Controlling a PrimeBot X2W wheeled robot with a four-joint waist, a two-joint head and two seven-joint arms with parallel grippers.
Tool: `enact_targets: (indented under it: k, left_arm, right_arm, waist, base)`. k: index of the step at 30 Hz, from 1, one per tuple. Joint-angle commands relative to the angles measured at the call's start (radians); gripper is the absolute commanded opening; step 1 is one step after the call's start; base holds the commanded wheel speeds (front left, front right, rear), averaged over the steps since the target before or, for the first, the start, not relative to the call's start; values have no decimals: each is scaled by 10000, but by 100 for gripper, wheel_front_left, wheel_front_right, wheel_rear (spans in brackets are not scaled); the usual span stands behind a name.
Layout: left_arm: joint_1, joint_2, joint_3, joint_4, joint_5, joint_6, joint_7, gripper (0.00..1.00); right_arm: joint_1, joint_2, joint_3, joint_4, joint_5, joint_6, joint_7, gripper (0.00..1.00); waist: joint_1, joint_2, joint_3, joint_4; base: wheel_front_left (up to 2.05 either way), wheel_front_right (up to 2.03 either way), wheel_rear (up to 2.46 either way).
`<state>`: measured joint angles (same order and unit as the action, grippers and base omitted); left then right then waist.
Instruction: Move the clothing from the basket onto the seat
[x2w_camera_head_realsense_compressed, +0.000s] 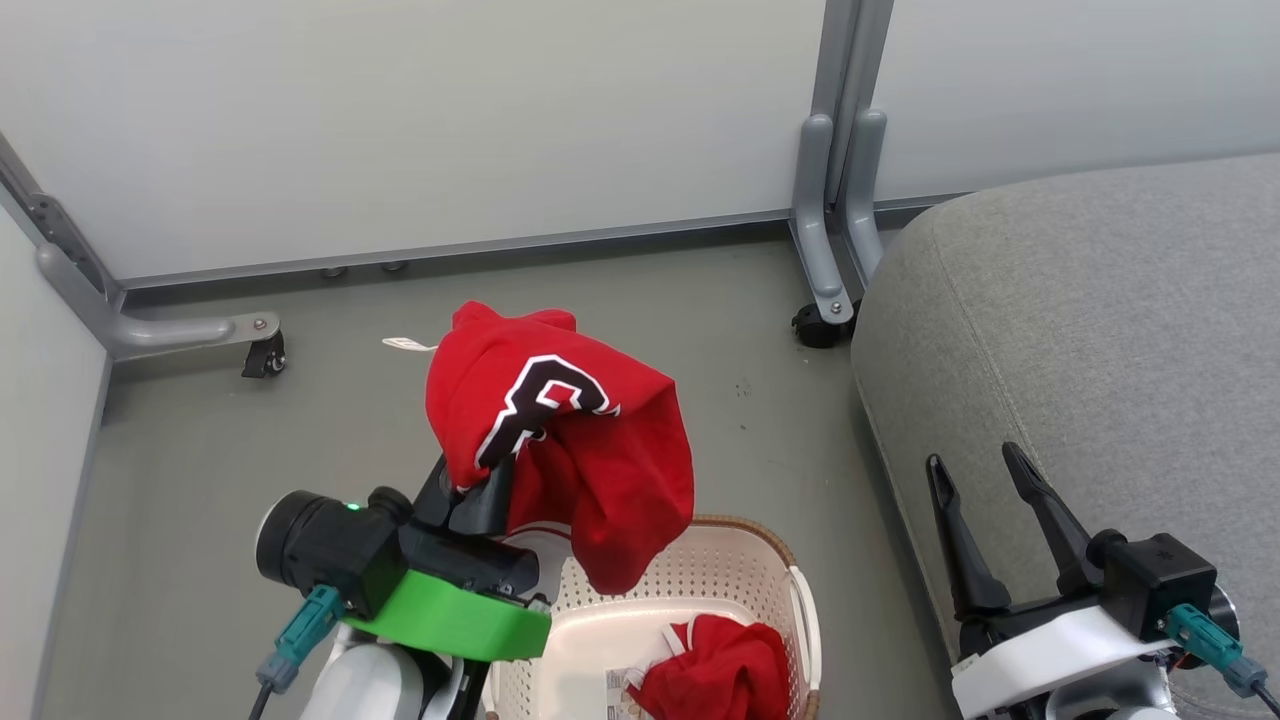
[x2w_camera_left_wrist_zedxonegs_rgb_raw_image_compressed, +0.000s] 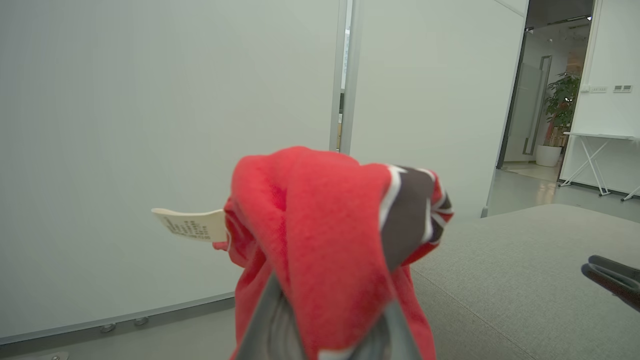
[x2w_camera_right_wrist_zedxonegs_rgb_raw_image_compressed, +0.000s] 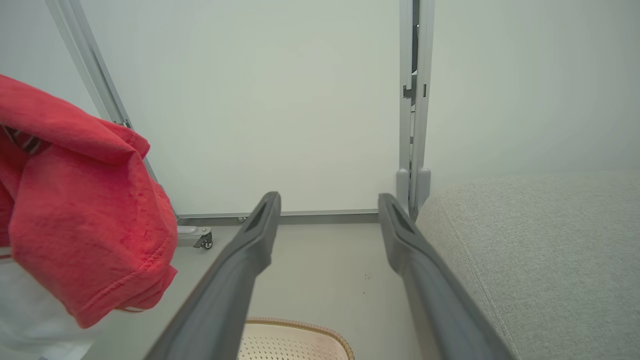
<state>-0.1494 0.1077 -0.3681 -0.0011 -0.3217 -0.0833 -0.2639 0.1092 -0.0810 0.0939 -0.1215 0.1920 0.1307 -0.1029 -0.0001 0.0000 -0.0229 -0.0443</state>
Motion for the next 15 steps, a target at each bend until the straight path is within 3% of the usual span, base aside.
enact_targets:
  k: [1, 15]
  left_arm:
    - [172, -3, -3, -94, 10, 21, -8, 0]
    - [10, 39, -156, -95, -29, 48, -6, 0]
  right_arm:
    - [160, 9, 11, -66, 68, 1, 21, 100]
    - [220, 98, 48, -130, 98, 1, 92, 100]
  waist:
    - [1, 0, -27, 7]
    - [1, 0, 23, 154]
  base:
    - [0, 0, 0]
    - [0, 0, 0]
